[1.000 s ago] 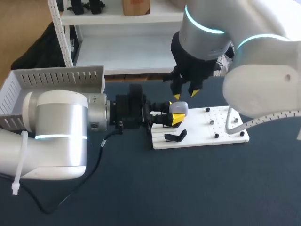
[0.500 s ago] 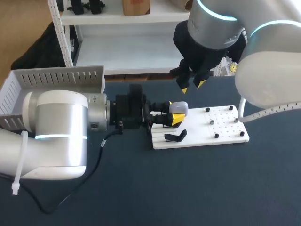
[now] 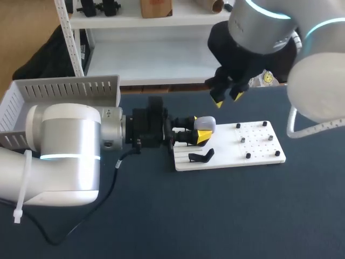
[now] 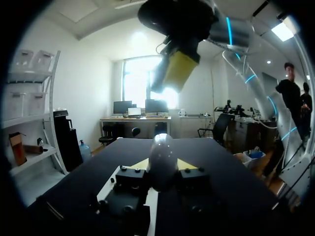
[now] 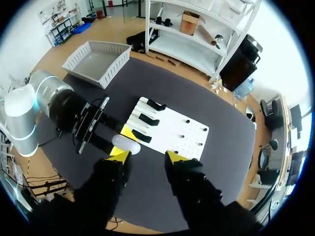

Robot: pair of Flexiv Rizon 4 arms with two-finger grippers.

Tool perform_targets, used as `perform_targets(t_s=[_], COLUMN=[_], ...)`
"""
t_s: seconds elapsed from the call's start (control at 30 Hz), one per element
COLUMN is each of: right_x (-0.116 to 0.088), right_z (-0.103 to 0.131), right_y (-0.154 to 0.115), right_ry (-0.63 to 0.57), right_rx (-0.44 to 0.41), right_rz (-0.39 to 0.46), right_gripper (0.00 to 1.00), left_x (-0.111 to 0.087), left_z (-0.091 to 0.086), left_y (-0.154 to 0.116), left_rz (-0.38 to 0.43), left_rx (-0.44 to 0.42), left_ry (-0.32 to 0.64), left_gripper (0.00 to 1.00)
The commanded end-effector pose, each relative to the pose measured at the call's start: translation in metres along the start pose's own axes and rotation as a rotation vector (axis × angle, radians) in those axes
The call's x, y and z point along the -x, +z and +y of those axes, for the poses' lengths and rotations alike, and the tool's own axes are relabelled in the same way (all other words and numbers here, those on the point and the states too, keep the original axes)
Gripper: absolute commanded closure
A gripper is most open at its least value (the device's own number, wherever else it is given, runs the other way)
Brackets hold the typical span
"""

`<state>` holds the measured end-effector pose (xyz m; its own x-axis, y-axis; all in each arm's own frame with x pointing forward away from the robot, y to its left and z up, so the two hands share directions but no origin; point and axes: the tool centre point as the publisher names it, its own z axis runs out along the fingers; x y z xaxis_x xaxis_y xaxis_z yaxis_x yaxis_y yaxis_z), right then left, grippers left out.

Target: Pick up each earbud case from the left stands, insert the matching earbuds, close the lid, and place the case in the box.

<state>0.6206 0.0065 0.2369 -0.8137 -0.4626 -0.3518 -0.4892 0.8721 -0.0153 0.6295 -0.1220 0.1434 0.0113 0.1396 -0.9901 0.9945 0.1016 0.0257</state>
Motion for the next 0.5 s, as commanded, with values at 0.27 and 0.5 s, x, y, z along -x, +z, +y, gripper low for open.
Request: perform_targets(t_s=[0.27, 0.5], right_x=[-0.030, -0.040], right_z=[-0.020, -0.029], right_y=[0.006, 0.007], right_ry=[0.067, 0.093], right_rx=[0.033, 0.041], right_rz=[-0.032, -0.027], right_gripper=[0.55, 0.54], left_x=[-0.002, -0.002], left_z=[0.000, 0.000], left_y=[0.001, 0.001], left_rz=[-0.005, -0.005], left_rx=[0.003, 0.003], left_ry=[0.002, 0.002], left_gripper=[1.00, 1.00])
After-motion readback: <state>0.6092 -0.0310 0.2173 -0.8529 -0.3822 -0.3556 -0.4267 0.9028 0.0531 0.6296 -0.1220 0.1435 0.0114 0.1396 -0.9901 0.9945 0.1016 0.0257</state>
